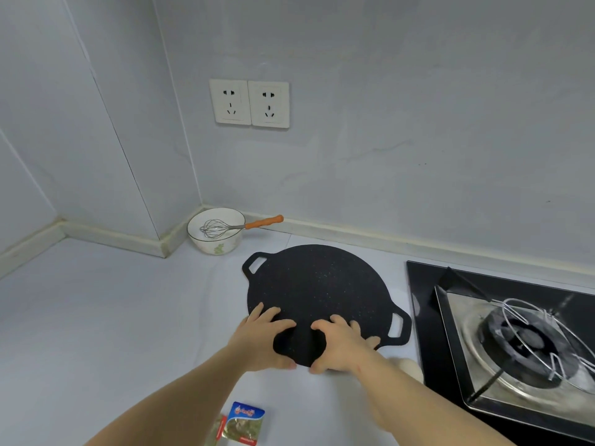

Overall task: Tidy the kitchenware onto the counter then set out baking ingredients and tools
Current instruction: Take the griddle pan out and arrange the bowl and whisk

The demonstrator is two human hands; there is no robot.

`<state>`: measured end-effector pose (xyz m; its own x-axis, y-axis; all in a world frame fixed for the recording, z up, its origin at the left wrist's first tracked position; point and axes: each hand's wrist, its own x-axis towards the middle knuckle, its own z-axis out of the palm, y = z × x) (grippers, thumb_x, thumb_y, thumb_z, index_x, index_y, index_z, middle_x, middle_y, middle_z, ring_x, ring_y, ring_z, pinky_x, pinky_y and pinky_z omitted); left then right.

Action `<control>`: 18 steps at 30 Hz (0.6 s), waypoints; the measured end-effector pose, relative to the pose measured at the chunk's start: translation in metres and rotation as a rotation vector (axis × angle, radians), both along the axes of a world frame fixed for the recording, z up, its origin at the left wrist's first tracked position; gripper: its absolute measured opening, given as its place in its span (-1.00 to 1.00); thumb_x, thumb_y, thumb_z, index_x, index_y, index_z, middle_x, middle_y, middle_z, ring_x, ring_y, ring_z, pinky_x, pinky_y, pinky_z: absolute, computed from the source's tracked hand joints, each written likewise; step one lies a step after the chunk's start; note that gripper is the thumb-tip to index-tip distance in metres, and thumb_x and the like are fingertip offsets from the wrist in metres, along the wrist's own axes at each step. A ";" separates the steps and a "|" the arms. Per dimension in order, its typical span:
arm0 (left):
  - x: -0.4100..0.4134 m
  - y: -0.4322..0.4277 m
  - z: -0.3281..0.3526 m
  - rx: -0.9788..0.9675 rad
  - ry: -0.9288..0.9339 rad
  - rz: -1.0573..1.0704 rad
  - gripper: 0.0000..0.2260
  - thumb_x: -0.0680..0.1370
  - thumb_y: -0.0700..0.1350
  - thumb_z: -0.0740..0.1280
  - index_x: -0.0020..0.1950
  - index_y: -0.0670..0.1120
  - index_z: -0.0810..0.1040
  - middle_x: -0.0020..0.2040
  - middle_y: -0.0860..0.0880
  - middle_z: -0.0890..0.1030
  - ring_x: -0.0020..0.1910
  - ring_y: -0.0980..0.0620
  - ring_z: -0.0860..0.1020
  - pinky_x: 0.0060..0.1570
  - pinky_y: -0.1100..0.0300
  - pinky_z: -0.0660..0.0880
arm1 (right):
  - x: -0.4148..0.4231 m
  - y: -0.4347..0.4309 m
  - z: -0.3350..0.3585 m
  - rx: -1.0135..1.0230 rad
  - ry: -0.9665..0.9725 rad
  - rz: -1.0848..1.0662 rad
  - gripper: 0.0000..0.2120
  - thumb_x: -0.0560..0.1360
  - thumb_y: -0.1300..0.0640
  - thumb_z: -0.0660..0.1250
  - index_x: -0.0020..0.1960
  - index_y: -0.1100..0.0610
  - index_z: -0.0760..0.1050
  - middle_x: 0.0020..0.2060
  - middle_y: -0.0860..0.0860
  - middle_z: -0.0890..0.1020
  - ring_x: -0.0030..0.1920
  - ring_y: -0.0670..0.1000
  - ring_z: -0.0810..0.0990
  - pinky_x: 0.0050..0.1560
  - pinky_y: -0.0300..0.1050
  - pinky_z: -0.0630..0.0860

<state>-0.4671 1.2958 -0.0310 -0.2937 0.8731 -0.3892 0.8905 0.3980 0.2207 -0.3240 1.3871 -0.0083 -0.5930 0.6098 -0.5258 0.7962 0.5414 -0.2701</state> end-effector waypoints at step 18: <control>-0.006 0.020 -0.003 -0.013 0.043 0.001 -0.34 0.47 0.27 0.27 0.50 0.20 0.09 0.56 0.04 -0.03 0.53 -0.12 -0.17 0.47 -0.08 -0.12 | -0.008 0.030 -0.003 0.033 0.009 0.078 -0.22 0.37 -0.06 0.45 0.47 -0.13 0.13 0.50 -0.03 0.10 0.50 0.21 -0.02 0.37 0.39 -0.04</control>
<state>-0.4727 1.3153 -0.0340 -0.3115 0.8677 -0.3875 0.8987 0.4015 0.1766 -0.3324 1.4168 -0.0113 -0.6437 0.5785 -0.5011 0.7491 0.6101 -0.2580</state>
